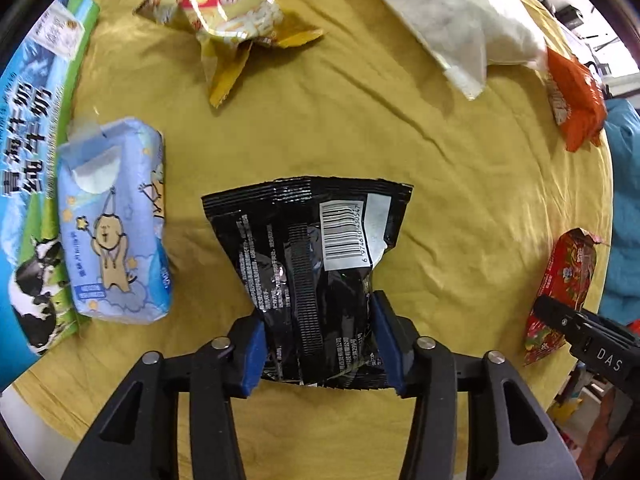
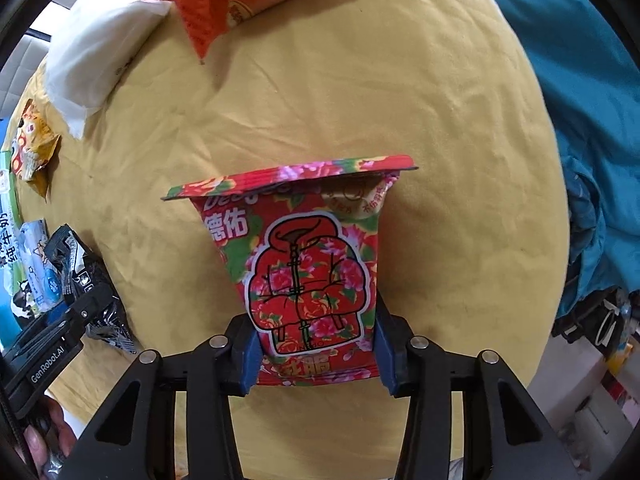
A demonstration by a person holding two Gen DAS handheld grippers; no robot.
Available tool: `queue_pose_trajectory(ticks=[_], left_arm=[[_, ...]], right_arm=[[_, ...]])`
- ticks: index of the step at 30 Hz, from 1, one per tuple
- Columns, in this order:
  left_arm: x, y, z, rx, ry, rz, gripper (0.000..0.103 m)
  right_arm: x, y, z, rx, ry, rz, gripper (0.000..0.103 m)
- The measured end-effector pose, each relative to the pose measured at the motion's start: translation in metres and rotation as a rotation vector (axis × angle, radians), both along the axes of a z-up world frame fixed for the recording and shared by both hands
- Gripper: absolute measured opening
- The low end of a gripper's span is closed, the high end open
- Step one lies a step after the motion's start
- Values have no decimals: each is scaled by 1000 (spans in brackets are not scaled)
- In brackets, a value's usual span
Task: Organize soft objects
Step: 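Lift both bags and carry them over the cardboard box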
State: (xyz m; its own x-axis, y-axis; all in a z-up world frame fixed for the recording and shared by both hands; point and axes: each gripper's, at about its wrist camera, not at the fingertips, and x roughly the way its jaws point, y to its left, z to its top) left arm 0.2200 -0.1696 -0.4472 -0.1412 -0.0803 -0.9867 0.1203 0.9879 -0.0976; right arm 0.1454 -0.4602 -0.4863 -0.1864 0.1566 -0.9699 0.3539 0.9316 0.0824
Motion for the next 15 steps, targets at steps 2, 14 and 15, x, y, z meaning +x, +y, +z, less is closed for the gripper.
queue_pose_trajectory(ticks=[2,14,15], left_arm=[[-11,-9,2,11,-21,-17,42],[-24,14,117,-86,-203,15,42],[-25,23,129,-95,-220,25,42]], right_arm=[[-2,9,5,-5,-16,12,46],[-28,81,88,107,-196,86,45],[-29,88,95,118,-213,94,45]])
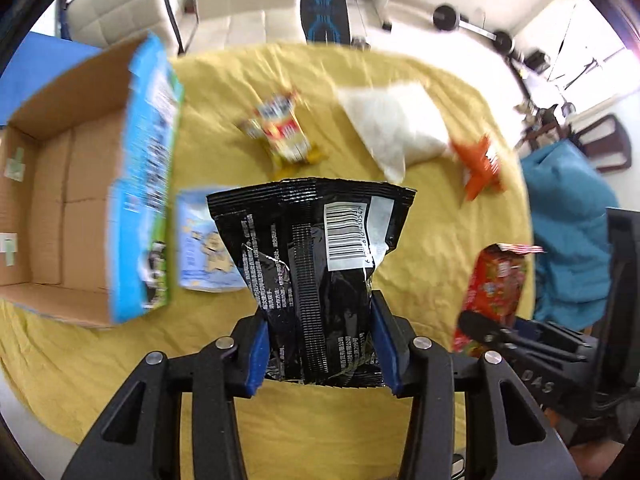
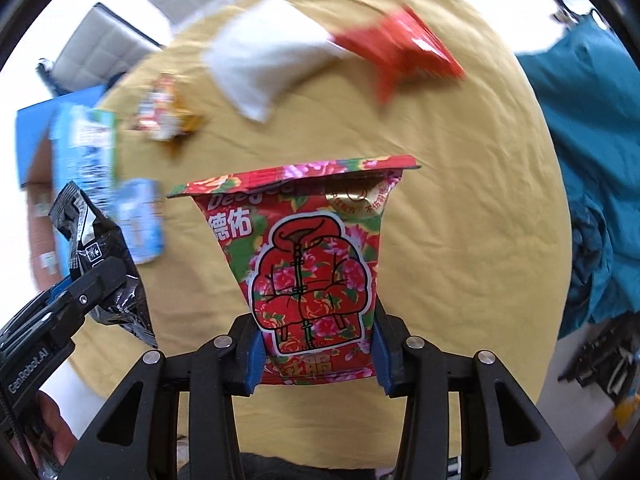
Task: Organize soft objects
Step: 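Lift both bags and carry them over the cardboard box, then lower both bags into the box and open both tools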
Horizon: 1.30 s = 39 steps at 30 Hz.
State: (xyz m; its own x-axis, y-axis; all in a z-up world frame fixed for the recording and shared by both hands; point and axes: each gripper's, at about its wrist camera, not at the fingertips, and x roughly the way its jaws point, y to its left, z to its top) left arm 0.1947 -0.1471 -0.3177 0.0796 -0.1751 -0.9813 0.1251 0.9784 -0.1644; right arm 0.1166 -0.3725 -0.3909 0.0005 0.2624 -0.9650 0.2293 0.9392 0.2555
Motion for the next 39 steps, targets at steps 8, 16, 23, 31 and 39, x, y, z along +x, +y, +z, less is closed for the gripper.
queue_pose_trajectory(ticks=[8,16,23,31,39], left_arm=[[14,67,79,-55,-89,63,42],[57,162,96,-71,-114,126,42],[103,243,72,-56,-81,159,42],[158,306,1,-96,58,190,42],[189,313,-62,-200,199,161,42]], right_arm=[[42,81,103,69,-142,93,45],[110,198,140,111,-181,174,45],[175,302,103,90,-134,205,45],[236,370,25,45,-30,217,45],[242,379,-21,-7,32,189,46]])
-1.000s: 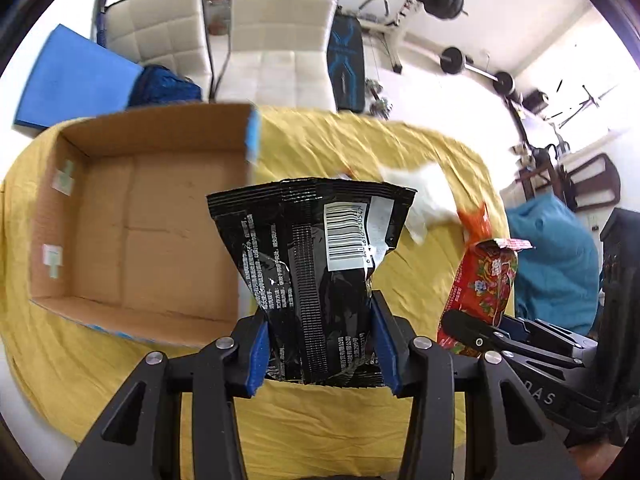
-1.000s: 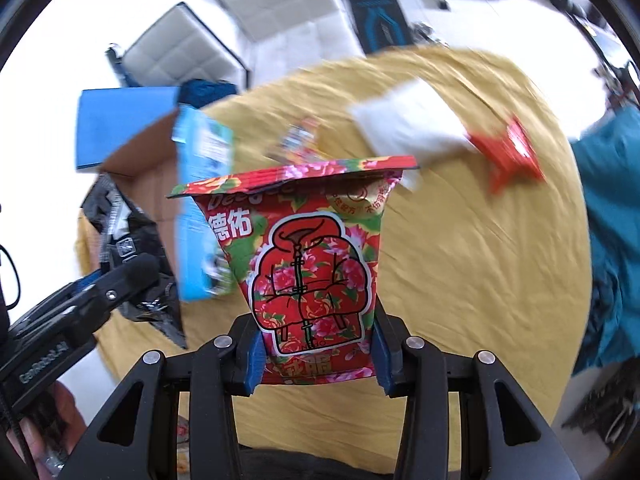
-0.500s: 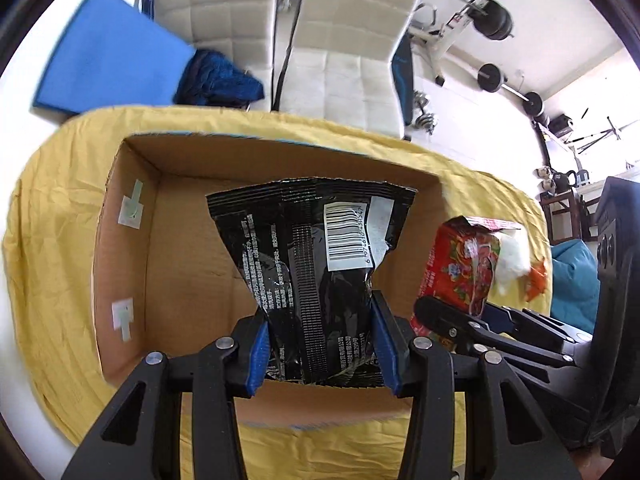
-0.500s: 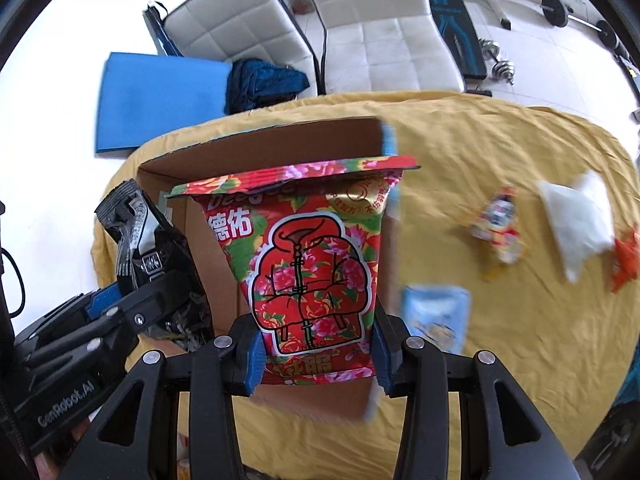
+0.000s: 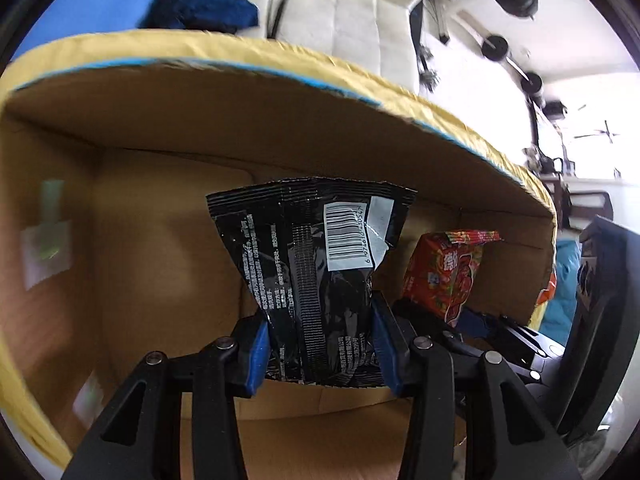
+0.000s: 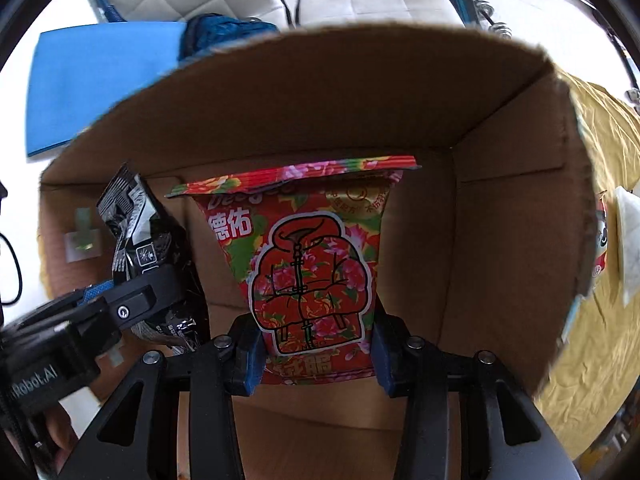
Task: Organize soft objects
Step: 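Lower both bags into the box and open both tools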
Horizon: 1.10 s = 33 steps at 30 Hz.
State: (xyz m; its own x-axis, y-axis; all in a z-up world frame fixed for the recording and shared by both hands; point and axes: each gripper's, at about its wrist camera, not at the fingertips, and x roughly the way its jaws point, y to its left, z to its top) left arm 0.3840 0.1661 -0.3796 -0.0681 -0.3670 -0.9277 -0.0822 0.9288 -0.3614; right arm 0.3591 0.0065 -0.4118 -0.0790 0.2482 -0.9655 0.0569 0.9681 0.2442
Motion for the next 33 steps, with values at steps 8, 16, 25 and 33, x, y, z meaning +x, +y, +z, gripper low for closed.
queue_pose_trajectory(ticks=[8,16,25,33], left_arm=[[17,-10,-25,-39,58,-69,43],[6,-6,-10,-25,56,-40,45],[-25,7,37,109,-53,-68,56],[-69,23,104,214,-215,-74,84]], right_arm=[[-3,13,-5,-23,-18,-15,46],[-6,25,-2,-28,-15,-23,60],[-33,40,32,-64,-45,6,74],[-74,46,80,-101,-110,22,88]])
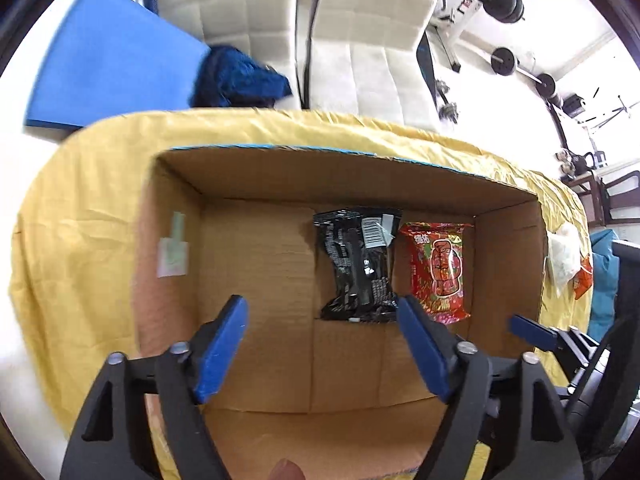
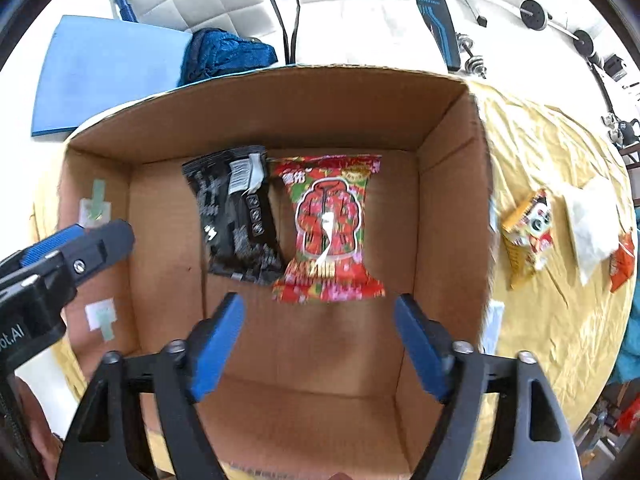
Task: Organize soft objects
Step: 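Lower both bags into the box and open both tools, then grasp the panda-print bag with the left tool while the right tool grasps the orange chip bag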
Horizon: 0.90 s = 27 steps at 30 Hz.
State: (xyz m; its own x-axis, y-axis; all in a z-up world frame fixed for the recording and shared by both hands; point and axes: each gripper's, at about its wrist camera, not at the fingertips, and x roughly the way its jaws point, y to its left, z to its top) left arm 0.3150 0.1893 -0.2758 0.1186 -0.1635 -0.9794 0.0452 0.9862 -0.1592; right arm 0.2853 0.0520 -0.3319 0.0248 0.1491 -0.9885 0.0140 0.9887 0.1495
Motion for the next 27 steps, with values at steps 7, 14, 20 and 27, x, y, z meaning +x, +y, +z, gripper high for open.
queue_pose_trajectory(ticks=[7,14,20,27], left_arm=[[-30,25,31,69,-82,36,100],[-53,22,50,64,-146,79,101],[-83,15,79,93,-208,63,101],[-113,6,115,120,-283,52,101]], right_arm=[[-20,-11,39,-4,-71,2,103],[-43,-9,73,-4,-150,10,103],[-74,-13,106,16,-201,10,103],[-103,-23,141,20,-262,7,103]])
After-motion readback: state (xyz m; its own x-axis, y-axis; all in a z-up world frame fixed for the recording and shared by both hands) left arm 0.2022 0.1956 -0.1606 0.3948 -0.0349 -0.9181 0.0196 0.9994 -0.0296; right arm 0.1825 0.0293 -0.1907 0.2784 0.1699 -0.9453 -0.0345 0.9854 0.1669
